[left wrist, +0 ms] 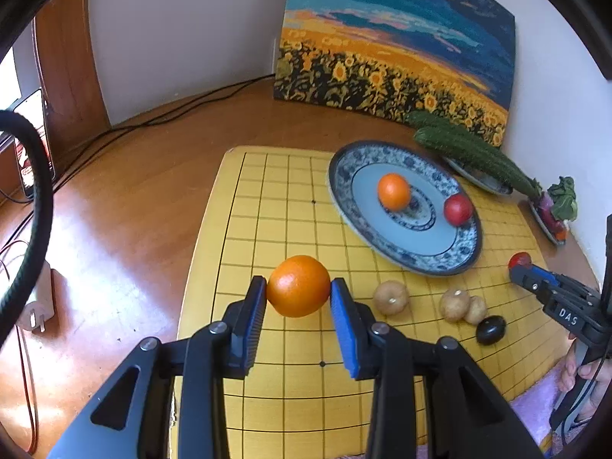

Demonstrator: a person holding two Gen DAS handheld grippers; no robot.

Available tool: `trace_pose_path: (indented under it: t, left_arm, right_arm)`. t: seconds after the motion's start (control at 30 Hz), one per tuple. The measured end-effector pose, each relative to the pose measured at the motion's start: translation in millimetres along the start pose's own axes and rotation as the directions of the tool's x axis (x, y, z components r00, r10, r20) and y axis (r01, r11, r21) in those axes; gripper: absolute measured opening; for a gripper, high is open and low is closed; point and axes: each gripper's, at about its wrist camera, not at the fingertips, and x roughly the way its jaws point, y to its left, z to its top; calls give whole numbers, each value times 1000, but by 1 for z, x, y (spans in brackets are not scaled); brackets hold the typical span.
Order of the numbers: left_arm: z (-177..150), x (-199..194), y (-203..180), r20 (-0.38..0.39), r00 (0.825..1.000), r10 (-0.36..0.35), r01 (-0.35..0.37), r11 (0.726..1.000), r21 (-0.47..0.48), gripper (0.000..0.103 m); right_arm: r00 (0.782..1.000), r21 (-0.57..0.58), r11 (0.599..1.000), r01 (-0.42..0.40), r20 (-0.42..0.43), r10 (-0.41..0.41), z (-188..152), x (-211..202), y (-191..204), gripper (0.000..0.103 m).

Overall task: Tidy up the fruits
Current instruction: 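Grasp the second orange with the left tool while the right tool grasps the wrinkled red fruit, then carry the orange with the left tool while the right tool carries the wrinkled fruit onto the plate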

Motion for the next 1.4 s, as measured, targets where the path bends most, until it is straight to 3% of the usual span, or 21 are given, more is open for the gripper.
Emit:
trace_pose_path:
  t: [0.37,0.67,1.4]
  left_arm:
    - [21,-12,-15,34,999,-27,26,999,30,36]
    - [33,0,-32,11,998,-68,68,997,37,36]
    - [40,35,-60,-33,997,-64,67,995,78,36]
  right_arm:
    - [999,-38,999,-18,26,19,17,-10,12,31]
    - [998,-73,997,-33,50,36,38,-11,29,31]
    - [998,-64,996,-56,31,58,75,28,44,31]
